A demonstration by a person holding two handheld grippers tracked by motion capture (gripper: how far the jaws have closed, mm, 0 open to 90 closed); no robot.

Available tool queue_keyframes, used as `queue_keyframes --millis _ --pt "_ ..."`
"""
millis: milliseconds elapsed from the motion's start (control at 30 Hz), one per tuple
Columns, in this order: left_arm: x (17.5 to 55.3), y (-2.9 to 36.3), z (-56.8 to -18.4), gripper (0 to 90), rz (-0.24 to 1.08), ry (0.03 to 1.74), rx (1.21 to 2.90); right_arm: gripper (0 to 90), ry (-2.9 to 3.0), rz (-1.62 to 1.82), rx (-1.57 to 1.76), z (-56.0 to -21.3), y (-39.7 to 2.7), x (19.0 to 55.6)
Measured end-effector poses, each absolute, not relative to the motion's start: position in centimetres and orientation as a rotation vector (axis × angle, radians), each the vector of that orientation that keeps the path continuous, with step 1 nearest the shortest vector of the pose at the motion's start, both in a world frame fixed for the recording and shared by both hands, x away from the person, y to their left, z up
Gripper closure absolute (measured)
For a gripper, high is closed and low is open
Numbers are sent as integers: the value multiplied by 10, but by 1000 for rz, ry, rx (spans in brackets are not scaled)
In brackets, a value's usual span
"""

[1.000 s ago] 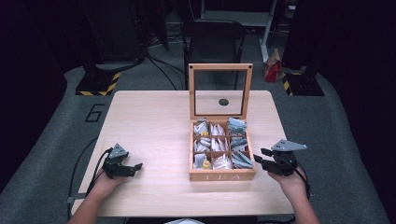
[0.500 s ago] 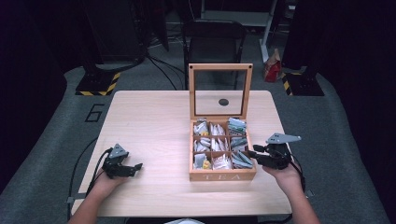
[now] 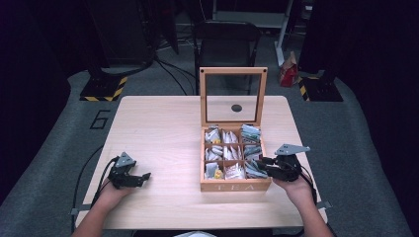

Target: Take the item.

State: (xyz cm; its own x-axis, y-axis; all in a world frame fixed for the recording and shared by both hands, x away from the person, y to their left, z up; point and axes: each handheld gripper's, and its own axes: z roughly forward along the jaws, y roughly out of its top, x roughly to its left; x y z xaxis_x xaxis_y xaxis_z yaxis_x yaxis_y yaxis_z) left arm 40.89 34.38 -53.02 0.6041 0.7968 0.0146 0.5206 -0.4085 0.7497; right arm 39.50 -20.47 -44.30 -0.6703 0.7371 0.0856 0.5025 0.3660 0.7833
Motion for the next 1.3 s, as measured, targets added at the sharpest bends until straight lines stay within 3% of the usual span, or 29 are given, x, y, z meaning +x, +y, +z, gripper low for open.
queue_keyframes --millis 333,1300 --pt "409 344 -530 151 487 1034 2104 759 2392 1184 1094 -451 -205 396" --pt "409 344 -530 151 485 1036 2101 891 2489 1156 1064 -459 -196 401"
